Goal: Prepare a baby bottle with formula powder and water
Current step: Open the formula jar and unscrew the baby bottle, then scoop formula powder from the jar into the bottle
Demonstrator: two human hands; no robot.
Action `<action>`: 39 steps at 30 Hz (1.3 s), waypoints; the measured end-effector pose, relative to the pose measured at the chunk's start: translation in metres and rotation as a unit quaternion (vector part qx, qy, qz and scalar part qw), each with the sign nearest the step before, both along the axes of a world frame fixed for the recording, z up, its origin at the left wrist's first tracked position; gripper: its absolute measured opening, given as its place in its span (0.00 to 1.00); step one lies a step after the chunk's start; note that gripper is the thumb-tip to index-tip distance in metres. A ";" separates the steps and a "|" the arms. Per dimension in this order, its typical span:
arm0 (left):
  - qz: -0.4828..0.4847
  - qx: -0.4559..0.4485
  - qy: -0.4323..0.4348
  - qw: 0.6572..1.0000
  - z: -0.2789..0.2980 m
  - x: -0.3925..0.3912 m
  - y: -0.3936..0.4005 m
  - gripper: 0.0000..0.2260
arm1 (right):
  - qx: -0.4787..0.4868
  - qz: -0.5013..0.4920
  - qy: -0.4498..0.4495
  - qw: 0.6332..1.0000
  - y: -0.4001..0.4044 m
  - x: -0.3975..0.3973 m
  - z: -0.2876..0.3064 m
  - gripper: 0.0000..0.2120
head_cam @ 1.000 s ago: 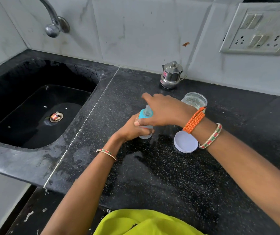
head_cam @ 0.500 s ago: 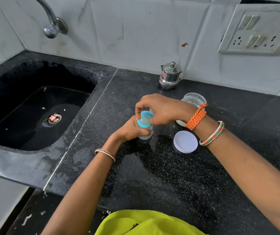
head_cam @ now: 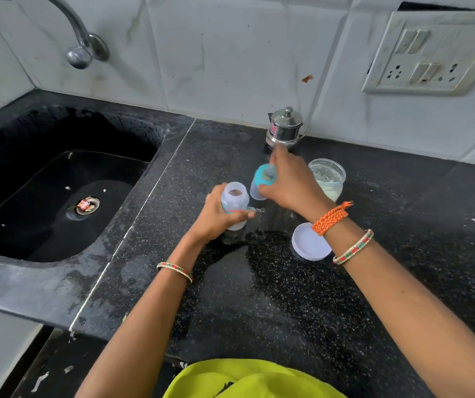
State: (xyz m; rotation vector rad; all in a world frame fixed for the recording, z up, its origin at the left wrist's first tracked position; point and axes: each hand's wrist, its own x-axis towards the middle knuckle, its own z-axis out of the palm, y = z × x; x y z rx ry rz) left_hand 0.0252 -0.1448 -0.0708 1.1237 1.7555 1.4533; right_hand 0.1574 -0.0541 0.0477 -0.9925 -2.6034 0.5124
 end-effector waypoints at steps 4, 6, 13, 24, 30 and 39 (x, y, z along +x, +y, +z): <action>-0.030 0.002 0.009 1.000 0.005 -0.016 -0.002 0.29 | -0.061 -0.009 -0.130 0.990 0.007 0.010 -0.045 0.28; -0.050 -0.004 0.017 0.999 0.005 -0.016 -0.002 0.33 | -0.048 0.020 -0.181 0.982 0.004 0.011 -0.064 0.22; 0.022 0.020 0.015 0.999 0.021 -0.004 -0.007 0.49 | -0.007 -0.006 -0.103 0.995 0.009 0.020 -0.031 0.18; 0.027 0.163 0.012 0.986 0.100 0.060 0.056 0.12 | -0.054 -0.184 -0.319 0.928 0.095 0.052 0.016 0.25; 0.012 0.017 0.047 0.999 0.078 0.069 0.098 0.16 | -0.052 -0.183 -0.307 0.933 0.102 0.045 0.018 0.20; -0.048 -0.056 0.067 0.995 0.069 0.072 0.097 0.19 | 0.115 -0.165 -0.176 0.964 0.091 0.066 0.011 0.08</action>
